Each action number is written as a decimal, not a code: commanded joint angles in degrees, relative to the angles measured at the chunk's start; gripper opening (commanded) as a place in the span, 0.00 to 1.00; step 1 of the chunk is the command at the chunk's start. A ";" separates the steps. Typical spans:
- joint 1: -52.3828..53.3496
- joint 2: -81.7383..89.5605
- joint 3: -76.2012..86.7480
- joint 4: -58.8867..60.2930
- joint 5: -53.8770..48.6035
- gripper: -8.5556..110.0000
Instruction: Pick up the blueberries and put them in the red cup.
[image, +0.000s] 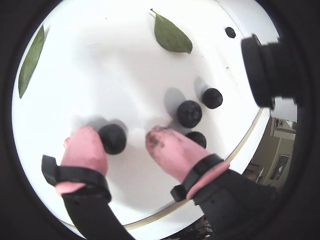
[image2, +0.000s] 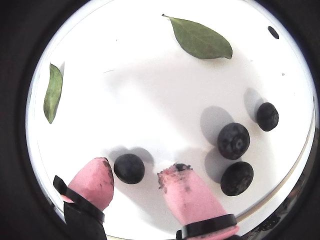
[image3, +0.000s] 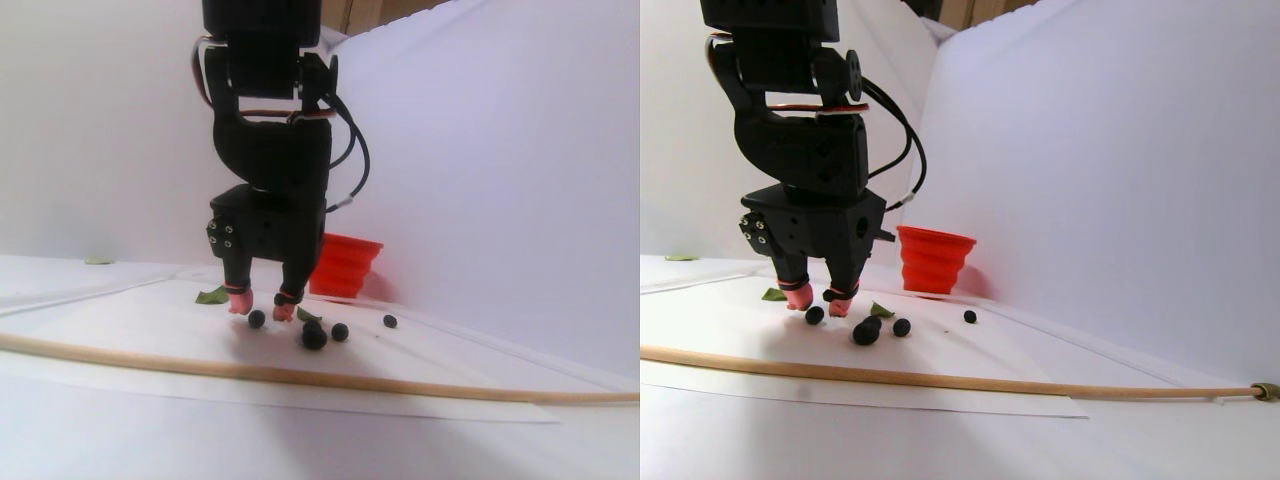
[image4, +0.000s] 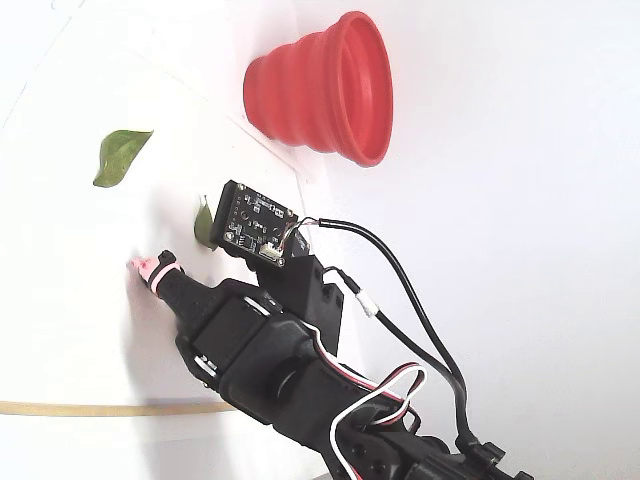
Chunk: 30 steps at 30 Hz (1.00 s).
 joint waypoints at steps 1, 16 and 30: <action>-0.18 1.32 -3.60 -1.58 0.79 0.23; -1.14 -1.23 -3.43 -3.60 1.76 0.22; -1.49 -1.58 -2.46 -4.13 1.49 0.17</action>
